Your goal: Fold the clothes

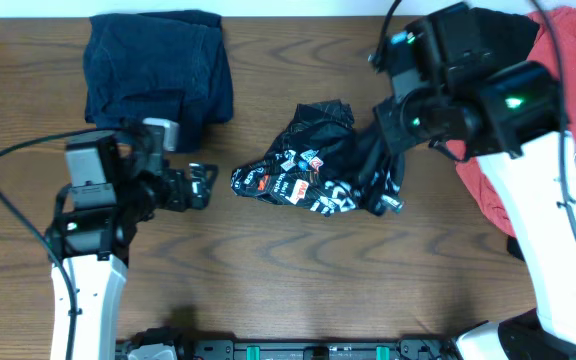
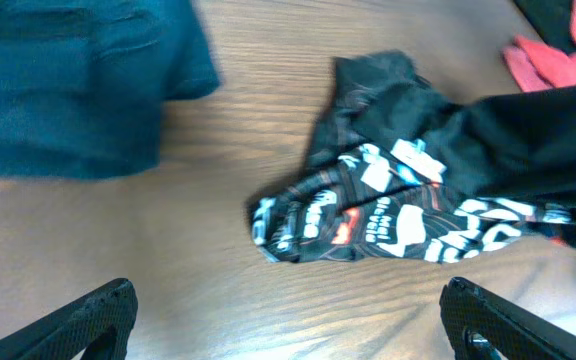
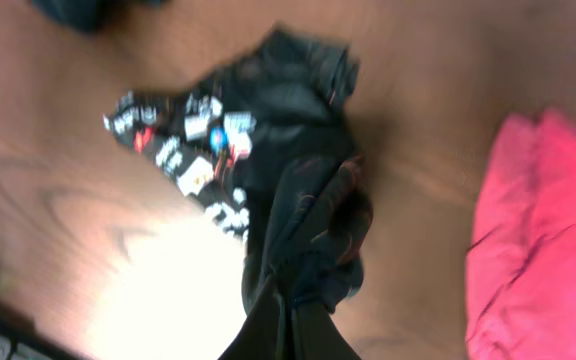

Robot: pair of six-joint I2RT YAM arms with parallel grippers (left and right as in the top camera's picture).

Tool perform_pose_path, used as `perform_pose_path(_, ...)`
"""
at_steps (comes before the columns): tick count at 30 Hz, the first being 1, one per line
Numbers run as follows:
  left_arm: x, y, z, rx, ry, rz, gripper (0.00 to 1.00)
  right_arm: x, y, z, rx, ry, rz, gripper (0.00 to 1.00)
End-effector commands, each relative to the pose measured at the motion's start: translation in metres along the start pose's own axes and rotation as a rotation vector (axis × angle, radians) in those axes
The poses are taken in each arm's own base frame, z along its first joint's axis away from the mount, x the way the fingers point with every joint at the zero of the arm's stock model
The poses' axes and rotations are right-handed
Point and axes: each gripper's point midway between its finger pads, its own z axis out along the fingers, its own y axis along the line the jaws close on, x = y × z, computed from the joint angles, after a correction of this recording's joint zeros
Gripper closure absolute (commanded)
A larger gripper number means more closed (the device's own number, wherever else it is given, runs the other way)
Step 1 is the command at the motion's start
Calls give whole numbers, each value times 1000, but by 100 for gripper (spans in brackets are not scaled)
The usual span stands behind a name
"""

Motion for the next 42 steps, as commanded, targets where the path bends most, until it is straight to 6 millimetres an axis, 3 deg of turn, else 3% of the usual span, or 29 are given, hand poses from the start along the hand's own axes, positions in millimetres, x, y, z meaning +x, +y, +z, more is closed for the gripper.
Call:
perform_pose_path(1,-6,-20,4,56,-4,119,2,20,0,22,-24,77,9,96)
perform_pose_path(4,-3,-32,11,83,19,171,2,34,-10,45,-12,133,45,94)
perform_pose_path(8,5,-43,23,110,61,223,2,40,-38,63,15,139,148,92)
perform_pose_path(13,8,-53,40,136,91,258,2,43,-89,72,38,105,309,89)
perform_pose_path(16,9,-63,50,163,99,285,2,47,-107,73,4,92,354,82)
perform_pose_path(26,37,-112,102,277,201,379,2,58,-129,76,-35,85,394,45)
perform_pose_path(32,58,-127,130,290,266,402,2,59,-138,76,-24,70,413,43)
perform_pose_path(42,95,-150,154,177,352,451,2,59,-139,79,-23,65,412,42)
